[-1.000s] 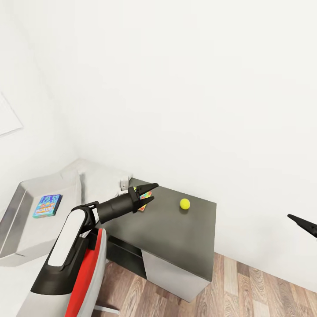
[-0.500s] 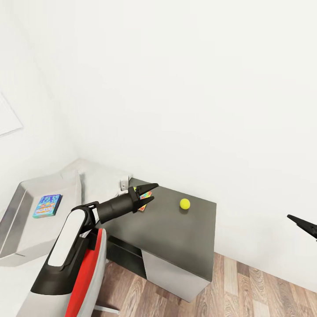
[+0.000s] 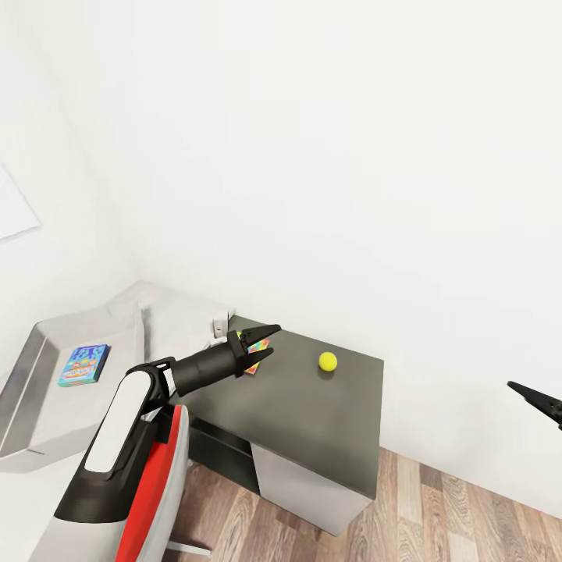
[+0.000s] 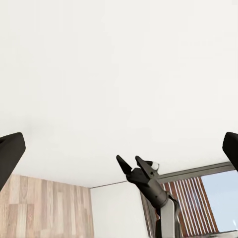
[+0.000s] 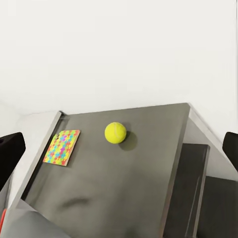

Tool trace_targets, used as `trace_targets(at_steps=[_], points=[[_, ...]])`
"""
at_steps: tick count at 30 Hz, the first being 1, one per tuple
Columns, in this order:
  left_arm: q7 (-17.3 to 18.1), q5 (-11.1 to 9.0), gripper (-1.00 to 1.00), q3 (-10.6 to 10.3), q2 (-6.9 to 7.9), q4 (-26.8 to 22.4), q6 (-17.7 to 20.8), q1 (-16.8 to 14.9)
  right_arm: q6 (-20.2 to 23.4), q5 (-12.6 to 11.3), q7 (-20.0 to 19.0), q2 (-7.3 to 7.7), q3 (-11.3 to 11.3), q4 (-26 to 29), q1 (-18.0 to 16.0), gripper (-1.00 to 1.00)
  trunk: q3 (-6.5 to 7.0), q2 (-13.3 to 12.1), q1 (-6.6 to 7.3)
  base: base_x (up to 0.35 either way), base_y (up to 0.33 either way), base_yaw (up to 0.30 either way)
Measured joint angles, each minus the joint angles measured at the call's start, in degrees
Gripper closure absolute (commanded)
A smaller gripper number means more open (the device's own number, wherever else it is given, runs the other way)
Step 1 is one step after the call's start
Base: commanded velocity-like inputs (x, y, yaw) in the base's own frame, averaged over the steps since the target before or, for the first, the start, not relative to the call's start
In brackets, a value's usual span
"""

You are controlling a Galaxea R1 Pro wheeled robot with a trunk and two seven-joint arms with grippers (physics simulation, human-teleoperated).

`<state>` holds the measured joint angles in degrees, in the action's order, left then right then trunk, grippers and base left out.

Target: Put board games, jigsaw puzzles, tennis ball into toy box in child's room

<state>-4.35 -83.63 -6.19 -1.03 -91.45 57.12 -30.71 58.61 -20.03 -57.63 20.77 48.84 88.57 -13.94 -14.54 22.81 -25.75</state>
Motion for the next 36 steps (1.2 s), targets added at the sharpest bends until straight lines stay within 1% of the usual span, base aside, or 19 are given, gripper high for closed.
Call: trace_targets(at_steps=[6,7,9,10,12,13,15,16,17,18,20,25,36], points=[[0.02,0.00,-1.00,0.00,0.00,-0.01,0.00,0.00,0.12,0.05,1.97,-0.68,0.07,0.60,0.03,-1.00,0.00,0.00,0.00,0.000,0.000,0.000],[0.03,-0.01,-1.00,0.00,0.00,-0.01,0.00,0.00,0.13,0.04,3.58,-1.17,0.16,0.97,0.04,-1.00,0.00,0.00,0.00,0.000,0.000,0.000],[0.06,-0.01,-1.00,0.00,0.00,-0.01,0.00,0.01,0.13,-0.18,8.24,-2.26,0.38,1.57,-0.07,-1.00,0.00,0.00,0.00,0.000,0.000,0.000],[0.07,-0.02,-1.00,0.00,0.00,-0.01,0.00,0.01,0.15,-0.23,8.32,-2.28,0.38,1.58,-0.08,-1.00,0.00,0.00,0.00,0.000,0.000,0.000],[0.05,-0.01,-1.00,0.02,0.00,0.00,0.00,0.02,0.14,-0.52,13.09,-3.25,0.50,2.24,-0.06,-1.00,0.00,0.00,0.00,0.000,0.000,0.000],[0.05,-0.01,-1.00,0.02,0.00,0.00,0.00,0.02,0.16,-0.57,13.17,-3.26,0.50,2.26,-0.06,-1.00,0.00,0.00,0.00,0.000,0.000,0.000],[0.07,-0.01,-1.00,0.03,0.02,0.00,0.00,0.03,0.15,-0.96,16.38,-3.86,0.53,2.74,-0.09,-1.00,0.00,0.00,0.00,0.000,0.000,0.000],[0.07,-0.02,-1.00,0.03,0.02,0.00,0.00,0.03,0.16,-0.99,16.44,-3.87,0.53,2.75,-0.09,-1.00,0.00,0.00,0.00,0.000,0.000,0.000],[0.08,-0.02,-1.00,0.04,0.03,0.00,0.00,0.04,0.15,-1.13,17.55,-4.10,0.50,2.91,-0.13,-1.00,0.00,0.00,0.00,0.000,0.000,0.000],[0.08,-0.02,-1.00,0.04,0.03,-0.01,0.00,0.04,0.16,-1.15,17.59,-4.11,0.50,2.92,-0.13,-1.00,0.00,0.00,0.00,0.000,0.000,0.000],[0.07,-0.01,-1.00,0.06,0.04,-0.01,0.00,0.05,0.14,-1.39,19.20,-4.42,0.41,3.15,-0.16,-1.00,0.00,0.00,0.00,0.000,0.000,0.000],[0.09,-0.02,-1.00,0.07,0.06,-0.01,0.00,0.04,0.14,-1.42,20.80,-4.37,0.22,3.18,-0.48,-1.00,0.00,0.00,0.00,0.000,0.000,0.000],[0.01,-0.01,-1.00,0.08,0.07,-0.01,0.00,0.07,-0.36,-1.65,21.90,-4.89,0.51,3.34,-1.03,-1.00,0.00,0.00,0.00,0.000,0.000,0.000]])
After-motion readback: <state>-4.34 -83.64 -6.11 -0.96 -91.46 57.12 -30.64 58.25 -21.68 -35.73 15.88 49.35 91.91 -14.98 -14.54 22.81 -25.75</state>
